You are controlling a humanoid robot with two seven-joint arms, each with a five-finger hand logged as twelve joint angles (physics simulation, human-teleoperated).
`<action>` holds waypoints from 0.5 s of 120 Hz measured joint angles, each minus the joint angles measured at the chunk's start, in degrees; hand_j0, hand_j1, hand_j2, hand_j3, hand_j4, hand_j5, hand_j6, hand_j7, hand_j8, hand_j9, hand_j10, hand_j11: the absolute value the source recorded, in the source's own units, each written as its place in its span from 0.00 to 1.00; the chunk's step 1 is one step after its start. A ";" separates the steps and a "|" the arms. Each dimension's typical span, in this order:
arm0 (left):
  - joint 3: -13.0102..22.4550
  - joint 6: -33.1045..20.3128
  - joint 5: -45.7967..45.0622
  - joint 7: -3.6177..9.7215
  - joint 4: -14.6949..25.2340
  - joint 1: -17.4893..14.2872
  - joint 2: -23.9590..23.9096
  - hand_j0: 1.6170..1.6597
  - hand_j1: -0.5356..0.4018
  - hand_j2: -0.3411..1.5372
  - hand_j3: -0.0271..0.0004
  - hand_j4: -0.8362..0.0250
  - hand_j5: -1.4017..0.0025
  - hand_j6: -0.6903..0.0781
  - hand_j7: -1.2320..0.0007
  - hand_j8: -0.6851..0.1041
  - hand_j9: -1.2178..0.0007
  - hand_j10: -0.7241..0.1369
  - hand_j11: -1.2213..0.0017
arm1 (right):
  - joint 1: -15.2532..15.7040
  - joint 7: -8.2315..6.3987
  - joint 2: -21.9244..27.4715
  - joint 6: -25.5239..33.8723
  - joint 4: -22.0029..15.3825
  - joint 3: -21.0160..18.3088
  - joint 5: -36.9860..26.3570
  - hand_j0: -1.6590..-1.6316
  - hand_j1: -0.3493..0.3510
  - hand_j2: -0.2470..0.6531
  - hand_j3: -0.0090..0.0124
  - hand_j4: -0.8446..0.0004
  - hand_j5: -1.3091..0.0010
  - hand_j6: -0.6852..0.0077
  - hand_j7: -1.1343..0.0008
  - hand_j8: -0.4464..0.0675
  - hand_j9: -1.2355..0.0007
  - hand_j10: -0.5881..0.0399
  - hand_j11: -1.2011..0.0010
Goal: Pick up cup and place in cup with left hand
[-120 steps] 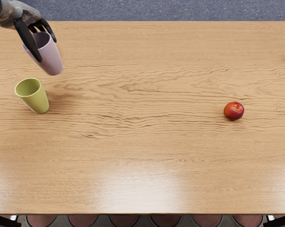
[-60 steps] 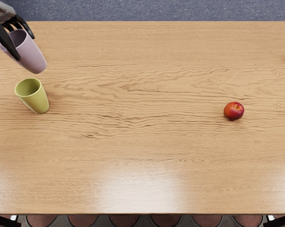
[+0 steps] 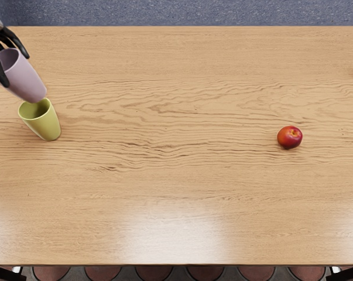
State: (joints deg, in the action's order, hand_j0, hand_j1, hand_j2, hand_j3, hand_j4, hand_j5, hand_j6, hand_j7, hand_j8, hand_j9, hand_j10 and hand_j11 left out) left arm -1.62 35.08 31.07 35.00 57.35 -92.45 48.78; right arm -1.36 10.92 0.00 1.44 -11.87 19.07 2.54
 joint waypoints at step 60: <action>2.83 -0.05 -4.64 0.01 6.17 -0.79 5.12 0.92 0.42 0.45 0.99 0.32 0.44 0.46 0.36 0.47 0.35 0.28 0.35 | -0.05 0.02 0.00 0.03 0.00 0.00 0.01 0.04 0.05 0.27 0.42 0.96 0.97 0.94 0.96 0.81 0.97 0.89 0.97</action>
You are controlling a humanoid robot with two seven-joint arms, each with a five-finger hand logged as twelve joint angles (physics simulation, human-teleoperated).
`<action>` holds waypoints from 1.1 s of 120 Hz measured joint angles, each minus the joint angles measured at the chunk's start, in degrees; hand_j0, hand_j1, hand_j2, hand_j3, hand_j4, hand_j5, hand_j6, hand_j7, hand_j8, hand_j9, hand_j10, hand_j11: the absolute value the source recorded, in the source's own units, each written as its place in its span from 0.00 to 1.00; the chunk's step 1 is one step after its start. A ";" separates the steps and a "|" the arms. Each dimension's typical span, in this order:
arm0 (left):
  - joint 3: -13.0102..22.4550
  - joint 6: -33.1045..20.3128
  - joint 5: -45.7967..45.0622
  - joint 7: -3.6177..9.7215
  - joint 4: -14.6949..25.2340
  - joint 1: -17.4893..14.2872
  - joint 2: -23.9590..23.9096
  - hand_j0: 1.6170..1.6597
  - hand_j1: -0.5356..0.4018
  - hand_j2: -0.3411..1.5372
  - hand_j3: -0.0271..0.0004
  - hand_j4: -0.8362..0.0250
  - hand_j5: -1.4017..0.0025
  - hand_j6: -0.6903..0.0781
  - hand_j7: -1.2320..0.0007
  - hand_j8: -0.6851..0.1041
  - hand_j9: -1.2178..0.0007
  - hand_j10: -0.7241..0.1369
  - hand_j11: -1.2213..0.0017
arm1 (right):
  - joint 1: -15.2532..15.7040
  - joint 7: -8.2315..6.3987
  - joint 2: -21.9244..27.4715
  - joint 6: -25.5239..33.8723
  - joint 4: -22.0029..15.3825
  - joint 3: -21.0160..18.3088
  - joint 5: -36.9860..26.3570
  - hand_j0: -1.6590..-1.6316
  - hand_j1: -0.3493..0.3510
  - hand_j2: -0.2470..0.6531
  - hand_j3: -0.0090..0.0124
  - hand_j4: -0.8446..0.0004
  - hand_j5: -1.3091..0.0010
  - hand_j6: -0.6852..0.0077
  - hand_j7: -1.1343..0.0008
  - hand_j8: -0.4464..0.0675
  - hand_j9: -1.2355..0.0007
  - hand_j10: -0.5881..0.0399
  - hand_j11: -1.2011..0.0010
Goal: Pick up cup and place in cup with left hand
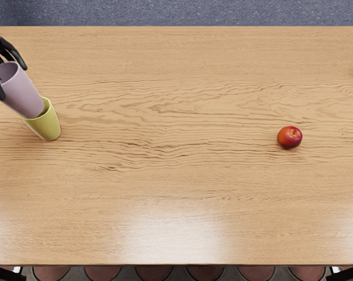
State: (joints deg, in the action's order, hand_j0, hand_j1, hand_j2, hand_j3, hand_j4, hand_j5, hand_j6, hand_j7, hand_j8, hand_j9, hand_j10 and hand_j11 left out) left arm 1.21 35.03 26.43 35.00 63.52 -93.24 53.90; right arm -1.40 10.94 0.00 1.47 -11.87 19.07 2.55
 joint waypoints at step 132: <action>3.04 0.08 1.14 0.00 -10.47 -0.18 -6.43 0.93 0.40 0.45 0.99 0.35 0.42 0.47 0.36 0.48 0.36 0.31 0.35 | 0.00 0.04 0.00 0.01 0.26 0.00 0.00 0.04 0.05 0.27 0.42 0.96 0.97 0.94 0.96 0.81 0.97 0.89 0.97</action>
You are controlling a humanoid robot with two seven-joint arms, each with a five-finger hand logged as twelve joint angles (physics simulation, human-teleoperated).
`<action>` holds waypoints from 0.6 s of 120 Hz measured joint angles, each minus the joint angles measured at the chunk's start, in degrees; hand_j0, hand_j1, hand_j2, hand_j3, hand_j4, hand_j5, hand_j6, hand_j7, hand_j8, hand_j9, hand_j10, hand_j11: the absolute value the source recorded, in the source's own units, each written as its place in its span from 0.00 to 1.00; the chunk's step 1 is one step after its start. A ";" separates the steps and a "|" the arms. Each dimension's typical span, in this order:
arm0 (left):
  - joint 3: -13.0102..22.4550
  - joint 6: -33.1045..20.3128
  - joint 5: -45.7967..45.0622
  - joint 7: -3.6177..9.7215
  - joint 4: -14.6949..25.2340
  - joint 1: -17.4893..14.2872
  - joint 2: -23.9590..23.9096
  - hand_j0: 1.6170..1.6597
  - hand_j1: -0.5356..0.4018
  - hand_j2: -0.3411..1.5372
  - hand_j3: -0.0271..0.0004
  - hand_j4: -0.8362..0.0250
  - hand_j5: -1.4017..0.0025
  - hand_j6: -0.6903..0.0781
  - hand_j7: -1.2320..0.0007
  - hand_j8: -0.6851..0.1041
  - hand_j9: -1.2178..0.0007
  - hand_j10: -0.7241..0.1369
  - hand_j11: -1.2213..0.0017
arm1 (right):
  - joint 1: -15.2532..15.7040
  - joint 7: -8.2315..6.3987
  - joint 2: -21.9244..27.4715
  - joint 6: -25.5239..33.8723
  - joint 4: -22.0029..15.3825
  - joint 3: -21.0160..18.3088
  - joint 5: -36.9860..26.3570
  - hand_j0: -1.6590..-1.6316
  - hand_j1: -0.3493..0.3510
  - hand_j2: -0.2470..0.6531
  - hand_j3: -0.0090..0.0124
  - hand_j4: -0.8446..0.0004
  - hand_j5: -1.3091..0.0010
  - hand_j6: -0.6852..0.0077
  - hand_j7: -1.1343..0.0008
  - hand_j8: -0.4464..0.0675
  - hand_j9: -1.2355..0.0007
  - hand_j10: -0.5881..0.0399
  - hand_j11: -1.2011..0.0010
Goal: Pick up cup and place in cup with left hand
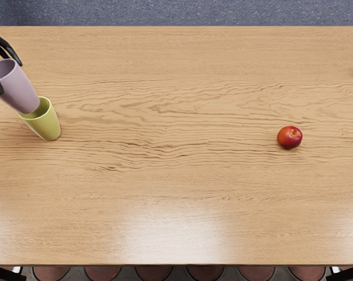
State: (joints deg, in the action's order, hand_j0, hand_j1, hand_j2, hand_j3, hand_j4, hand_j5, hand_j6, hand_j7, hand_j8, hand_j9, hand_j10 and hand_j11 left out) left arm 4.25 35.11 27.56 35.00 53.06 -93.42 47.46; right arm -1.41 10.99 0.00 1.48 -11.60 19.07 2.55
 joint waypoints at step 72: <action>0.25 0.02 0.06 -0.01 -1.93 0.18 -2.47 0.93 0.38 0.46 0.99 0.38 0.41 0.48 0.37 0.48 0.36 0.30 0.35 | 0.00 0.00 0.00 0.02 0.21 0.08 0.00 0.04 0.05 0.27 0.42 0.96 0.97 0.94 0.96 0.81 0.97 0.89 0.97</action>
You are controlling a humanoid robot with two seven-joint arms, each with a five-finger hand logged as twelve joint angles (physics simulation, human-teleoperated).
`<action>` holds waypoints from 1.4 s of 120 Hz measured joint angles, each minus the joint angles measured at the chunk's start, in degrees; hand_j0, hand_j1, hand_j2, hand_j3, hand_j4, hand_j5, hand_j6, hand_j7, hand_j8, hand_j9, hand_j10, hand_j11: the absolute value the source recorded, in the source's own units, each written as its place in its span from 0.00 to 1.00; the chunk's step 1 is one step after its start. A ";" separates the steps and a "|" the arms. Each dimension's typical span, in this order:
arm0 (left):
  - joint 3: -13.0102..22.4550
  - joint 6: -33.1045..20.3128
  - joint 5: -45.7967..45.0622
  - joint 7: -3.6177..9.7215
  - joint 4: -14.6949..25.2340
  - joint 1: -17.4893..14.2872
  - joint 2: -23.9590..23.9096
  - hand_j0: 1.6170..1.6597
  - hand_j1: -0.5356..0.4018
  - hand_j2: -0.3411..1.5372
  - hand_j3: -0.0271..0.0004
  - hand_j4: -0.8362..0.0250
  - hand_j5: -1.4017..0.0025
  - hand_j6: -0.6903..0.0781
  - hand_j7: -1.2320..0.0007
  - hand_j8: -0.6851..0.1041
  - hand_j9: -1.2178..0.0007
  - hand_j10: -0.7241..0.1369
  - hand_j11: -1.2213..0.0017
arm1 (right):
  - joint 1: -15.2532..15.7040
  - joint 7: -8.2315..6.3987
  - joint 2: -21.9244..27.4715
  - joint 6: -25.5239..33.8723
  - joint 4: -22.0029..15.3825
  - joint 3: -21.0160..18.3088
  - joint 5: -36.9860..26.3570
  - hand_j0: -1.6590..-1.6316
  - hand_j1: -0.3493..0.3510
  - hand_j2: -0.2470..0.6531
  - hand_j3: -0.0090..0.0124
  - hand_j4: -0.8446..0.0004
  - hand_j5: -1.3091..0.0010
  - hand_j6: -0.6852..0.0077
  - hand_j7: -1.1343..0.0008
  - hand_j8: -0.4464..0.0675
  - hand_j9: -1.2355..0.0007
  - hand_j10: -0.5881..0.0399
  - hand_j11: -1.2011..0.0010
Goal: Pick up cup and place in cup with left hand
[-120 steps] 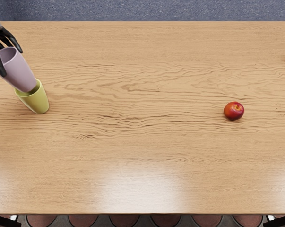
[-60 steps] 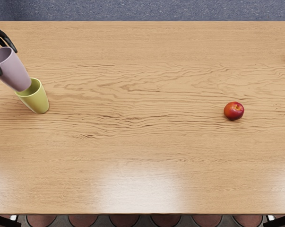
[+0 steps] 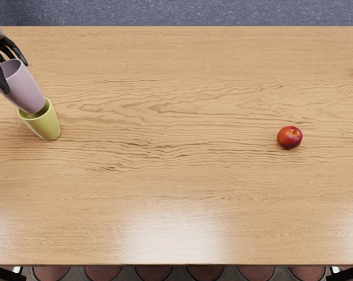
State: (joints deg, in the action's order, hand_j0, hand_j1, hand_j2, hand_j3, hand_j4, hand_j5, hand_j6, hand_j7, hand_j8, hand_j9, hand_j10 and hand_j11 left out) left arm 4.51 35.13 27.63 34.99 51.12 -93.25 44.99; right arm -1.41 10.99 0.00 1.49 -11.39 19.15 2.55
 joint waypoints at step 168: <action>1.26 0.18 1.36 0.00 -2.86 -0.33 -2.06 0.90 0.40 0.48 0.99 0.37 0.37 0.49 0.31 0.50 0.29 0.29 0.30 | -0.02 0.00 0.00 0.23 0.12 0.21 0.18 0.04 0.05 0.27 0.42 0.96 0.97 0.94 0.96 0.81 0.97 0.89 0.97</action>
State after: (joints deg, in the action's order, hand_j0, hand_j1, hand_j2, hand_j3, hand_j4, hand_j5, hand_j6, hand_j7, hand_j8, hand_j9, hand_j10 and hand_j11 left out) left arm 5.77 35.31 28.99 34.99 48.27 -93.57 42.94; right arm -1.42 10.99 0.00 1.72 -11.26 19.36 2.73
